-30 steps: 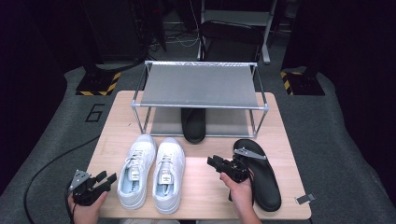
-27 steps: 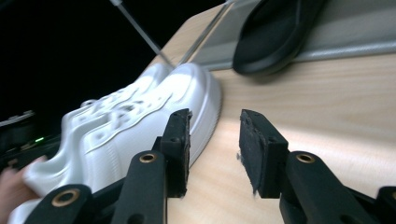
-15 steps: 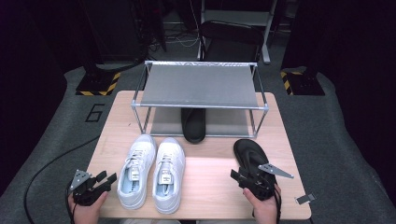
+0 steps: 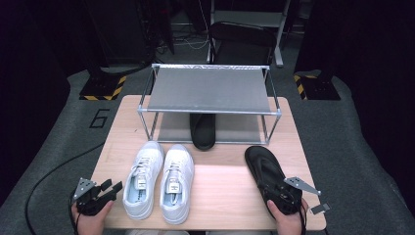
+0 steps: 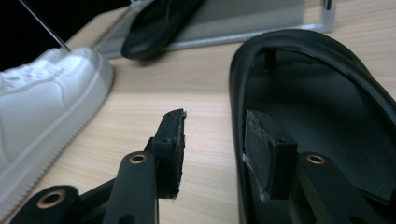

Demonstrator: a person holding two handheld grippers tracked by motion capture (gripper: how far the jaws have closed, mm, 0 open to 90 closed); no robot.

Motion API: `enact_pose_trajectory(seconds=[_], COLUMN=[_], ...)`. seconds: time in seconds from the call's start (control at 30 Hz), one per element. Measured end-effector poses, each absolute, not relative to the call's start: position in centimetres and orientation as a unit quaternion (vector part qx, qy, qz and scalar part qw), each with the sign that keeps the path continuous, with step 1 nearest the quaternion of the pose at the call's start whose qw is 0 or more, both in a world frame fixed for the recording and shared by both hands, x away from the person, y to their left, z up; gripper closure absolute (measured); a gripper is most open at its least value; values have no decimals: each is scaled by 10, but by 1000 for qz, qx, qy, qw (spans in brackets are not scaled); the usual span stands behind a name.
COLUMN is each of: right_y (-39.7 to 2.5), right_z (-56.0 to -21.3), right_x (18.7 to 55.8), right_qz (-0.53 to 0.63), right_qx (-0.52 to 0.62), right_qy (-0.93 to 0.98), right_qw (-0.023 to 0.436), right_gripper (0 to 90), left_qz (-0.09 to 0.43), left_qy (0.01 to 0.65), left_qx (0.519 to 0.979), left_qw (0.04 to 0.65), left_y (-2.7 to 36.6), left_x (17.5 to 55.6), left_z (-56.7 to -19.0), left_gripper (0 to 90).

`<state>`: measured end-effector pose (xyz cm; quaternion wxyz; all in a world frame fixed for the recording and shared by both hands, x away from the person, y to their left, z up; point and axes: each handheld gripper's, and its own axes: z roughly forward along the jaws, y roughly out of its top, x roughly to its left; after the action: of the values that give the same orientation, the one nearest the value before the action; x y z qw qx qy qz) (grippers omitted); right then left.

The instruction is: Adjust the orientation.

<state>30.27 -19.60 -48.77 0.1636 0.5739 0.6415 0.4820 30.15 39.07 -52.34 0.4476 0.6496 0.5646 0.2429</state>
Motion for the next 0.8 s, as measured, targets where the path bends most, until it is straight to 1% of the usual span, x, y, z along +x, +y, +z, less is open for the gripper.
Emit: enact_pose_trajectory(seconds=[0.07, 0.1, 0.13, 0.17, 0.2, 0.23, 0.27, 0.3, 0.37, 0.47, 0.57, 0.6, 0.8], right_y=[-196, -197, -197, -197, -197, -197, -200, -201, -203, -200, -196, -187, -161], right_z=[-490, -497, -497, -505, -507, -507, -509, -509, -510, -509, -508, -508, -509], right_x=[303, 306, 306, 310, 312, 312, 313, 313, 313, 312, 312, 310, 310], right_qz=[477, 467, 467, 454, 450, 450, 455, 458, 460, 462, 466, 462, 472], right_qx=[575, 583, 583, 590, 592, 592, 597, 598, 603, 601, 597, 593, 573], right_qy=[644, 647, 647, 653, 654, 654, 648, 646, 641, 642, 643, 650, 665], right_qw=[166, 152, 152, 136, 134, 134, 127, 124, 116, 120, 114, 110, 85], right_gripper=[578, 615, 615, 681, 725, 725, 787, 798, 810, 823, 823, 824, 818], left_qz=[243, 243, 243, 242, 242, 242, 242, 242, 244, 242, 243, 245, 243], left_qy=[565, 565, 565, 564, 565, 565, 565, 565, 565, 564, 564, 565, 564], left_qx=[649, 648, 648, 649, 649, 649, 648, 648, 647, 650, 650, 648, 650], left_qw=[448, 449, 449, 449, 449, 449, 450, 449, 450, 448, 448, 448, 447], left_y=[391, 391, 391, 391, 391, 391, 391, 391, 391, 390, 390, 390, 391], left_x=[301, 301, 301, 301, 301, 301, 301, 302, 302, 302, 302, 302, 302], left_z=[-523, -523, -523, -523, -523, -523, -523, -524, -524, -524, -523, -524, -524], left_gripper=[486, 486, 486, 486, 486, 486, 486, 486, 486, 486, 486, 486, 487])
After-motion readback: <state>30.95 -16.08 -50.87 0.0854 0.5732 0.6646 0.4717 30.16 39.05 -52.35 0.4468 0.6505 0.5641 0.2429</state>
